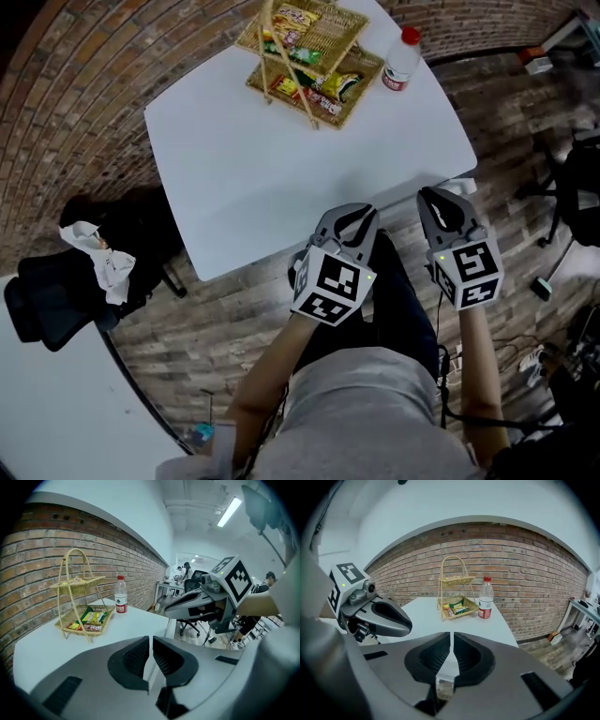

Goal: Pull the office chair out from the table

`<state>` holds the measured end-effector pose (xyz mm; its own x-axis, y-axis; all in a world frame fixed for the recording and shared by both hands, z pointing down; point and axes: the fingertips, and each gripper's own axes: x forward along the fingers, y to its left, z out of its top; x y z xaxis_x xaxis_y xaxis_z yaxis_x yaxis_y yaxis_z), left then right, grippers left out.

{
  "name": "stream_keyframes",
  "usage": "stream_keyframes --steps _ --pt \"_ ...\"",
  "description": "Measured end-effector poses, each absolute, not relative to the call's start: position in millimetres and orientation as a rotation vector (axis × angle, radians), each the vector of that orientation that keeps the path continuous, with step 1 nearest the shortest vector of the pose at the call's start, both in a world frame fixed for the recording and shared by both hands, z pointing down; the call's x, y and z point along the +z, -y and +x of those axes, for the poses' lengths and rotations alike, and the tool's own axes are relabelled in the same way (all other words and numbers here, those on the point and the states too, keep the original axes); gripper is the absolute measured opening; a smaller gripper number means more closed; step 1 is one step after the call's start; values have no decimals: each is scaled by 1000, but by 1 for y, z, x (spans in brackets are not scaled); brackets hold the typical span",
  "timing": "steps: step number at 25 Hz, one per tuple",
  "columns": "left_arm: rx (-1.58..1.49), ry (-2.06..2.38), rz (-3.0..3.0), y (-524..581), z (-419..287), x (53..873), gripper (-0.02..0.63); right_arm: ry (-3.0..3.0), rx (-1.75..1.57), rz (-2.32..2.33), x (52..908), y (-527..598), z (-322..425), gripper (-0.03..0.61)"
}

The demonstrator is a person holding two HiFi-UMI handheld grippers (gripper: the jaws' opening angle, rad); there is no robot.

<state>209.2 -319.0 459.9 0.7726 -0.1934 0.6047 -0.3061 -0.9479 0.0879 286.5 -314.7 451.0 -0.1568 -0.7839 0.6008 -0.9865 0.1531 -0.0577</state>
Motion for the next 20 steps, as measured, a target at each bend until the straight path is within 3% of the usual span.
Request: stream_keyframes --steps 5,6,7,10,14,20 --pt "1009 354 2757 309 216 471 20 2068 610 1481 456 317 278 27" --pt "1019 345 2753 307 218 473 23 2084 607 1432 457 317 275 84" --pt "1032 332 2749 305 219 474 41 2102 606 1382 458 316 272 122" --pt "1109 274 2732 297 221 482 140 2143 565 1210 462 311 263 125" --pt "1262 197 2750 287 222 495 155 2099 391 916 477 296 254 192" --pt "1491 41 2738 276 223 522 190 1802 23 534 517 279 264 218"
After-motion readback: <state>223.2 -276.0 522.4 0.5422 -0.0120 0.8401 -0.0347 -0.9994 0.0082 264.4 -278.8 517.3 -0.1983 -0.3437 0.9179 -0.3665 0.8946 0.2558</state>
